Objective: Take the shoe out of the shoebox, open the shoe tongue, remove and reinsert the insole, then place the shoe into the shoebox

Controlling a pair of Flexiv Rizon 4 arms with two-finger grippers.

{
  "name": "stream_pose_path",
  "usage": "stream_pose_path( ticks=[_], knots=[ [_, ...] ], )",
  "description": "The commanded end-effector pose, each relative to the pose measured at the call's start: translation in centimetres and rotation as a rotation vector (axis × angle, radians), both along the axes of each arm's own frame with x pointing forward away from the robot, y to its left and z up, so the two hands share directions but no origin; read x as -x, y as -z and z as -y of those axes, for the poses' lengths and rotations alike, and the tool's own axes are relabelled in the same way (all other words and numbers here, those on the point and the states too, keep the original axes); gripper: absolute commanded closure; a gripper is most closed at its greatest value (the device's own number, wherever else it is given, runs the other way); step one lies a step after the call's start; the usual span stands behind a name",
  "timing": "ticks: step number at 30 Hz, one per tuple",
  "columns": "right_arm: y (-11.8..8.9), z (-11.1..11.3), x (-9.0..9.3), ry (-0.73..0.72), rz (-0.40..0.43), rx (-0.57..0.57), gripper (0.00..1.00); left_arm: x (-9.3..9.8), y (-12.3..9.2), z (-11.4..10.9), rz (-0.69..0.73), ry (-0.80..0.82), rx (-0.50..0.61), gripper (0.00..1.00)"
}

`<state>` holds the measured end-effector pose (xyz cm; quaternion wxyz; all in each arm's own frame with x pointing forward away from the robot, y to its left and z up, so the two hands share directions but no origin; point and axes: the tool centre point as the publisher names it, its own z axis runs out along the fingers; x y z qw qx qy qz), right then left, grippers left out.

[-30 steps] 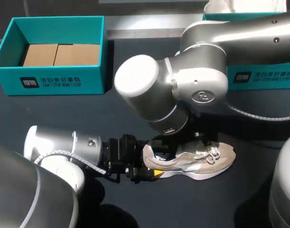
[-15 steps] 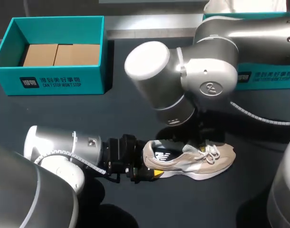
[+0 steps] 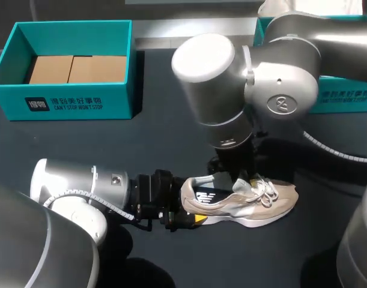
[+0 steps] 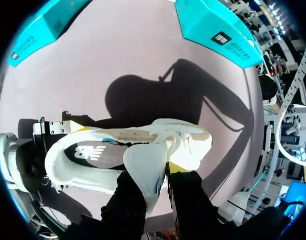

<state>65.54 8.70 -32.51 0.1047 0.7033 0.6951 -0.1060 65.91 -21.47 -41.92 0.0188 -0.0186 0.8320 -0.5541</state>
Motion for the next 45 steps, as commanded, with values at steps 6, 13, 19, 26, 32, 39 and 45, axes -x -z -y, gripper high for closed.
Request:
stream_pose_path(
  ticks=[6,13,19,26,32,39,45],
  knots=[
    [0.3,0.6,-0.1,-0.040,-0.009,0.020,1.00,0.0,0.1,0.2,0.001,-0.001,-0.002,1.00],
    [-0.3,1.5,-0.6,-0.037,-0.001,0.020,1.00,0.0,0.1,0.2,0.001,-0.001,-0.002,1.00],
    [-0.2,2.3,-0.5,-0.047,-0.002,0.023,1.00,0.0,0.1,0.2,0.001,-0.001,-0.002,1.00],
    [0.0,3.5,-0.8,-0.013,0.012,0.009,1.00,0.0,0.1,0.2,0.001,-0.001,-0.002,1.00],
    [0.7,5.3,-1.1,0.022,0.006,0.003,1.00,0.0,0.1,0.2,0.001,-0.001,-0.002,1.00],
    [2.6,7.5,-1.5,0.082,-0.006,-0.010,0.98,0.0,0.1,0.2,0.001,-0.001,-0.002,1.00],
    [2.4,8.8,-2.0,0.117,0.009,-0.024,0.73,0.0,0.1,0.2,0.001,-0.001,-0.002,1.00]
  ],
)
